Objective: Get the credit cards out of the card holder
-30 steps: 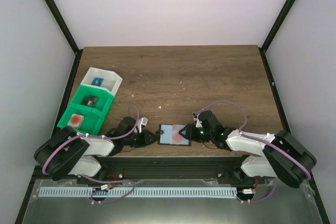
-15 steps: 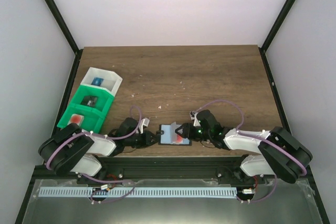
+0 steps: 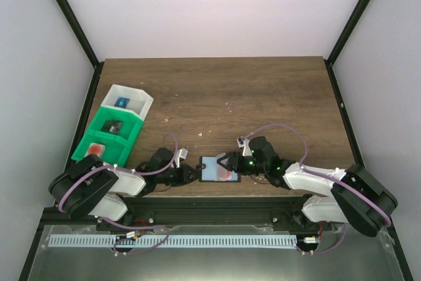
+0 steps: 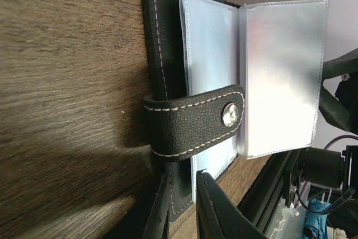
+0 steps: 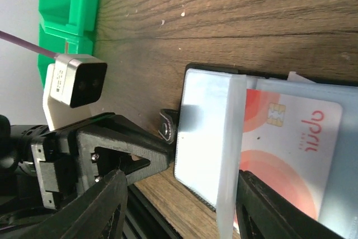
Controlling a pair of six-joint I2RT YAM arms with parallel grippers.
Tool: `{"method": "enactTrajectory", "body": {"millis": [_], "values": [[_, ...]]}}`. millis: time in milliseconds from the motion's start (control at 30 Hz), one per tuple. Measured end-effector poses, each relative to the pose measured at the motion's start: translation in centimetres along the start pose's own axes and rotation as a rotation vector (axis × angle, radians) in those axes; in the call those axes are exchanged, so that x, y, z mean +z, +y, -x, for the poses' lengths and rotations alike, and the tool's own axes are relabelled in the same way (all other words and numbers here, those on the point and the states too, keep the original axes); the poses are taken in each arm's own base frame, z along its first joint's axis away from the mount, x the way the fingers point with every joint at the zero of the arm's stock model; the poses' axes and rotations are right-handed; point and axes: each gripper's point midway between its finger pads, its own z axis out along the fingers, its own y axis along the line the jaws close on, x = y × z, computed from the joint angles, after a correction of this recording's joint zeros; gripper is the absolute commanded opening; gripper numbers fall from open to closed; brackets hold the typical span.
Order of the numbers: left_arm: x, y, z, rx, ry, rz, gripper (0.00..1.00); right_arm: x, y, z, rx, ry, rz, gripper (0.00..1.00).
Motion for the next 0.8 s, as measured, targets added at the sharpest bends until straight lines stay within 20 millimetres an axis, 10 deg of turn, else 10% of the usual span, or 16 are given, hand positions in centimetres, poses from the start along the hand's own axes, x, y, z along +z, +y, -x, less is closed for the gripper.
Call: {"method": "enactTrajectory", "body": {"millis": [800], "values": [[-3.9,-3.4,2.2,0.005,-0.178,-0.056,0.29,4.0,4.2,-3.0,-0.055,0.15,0.097,0.56]]}}
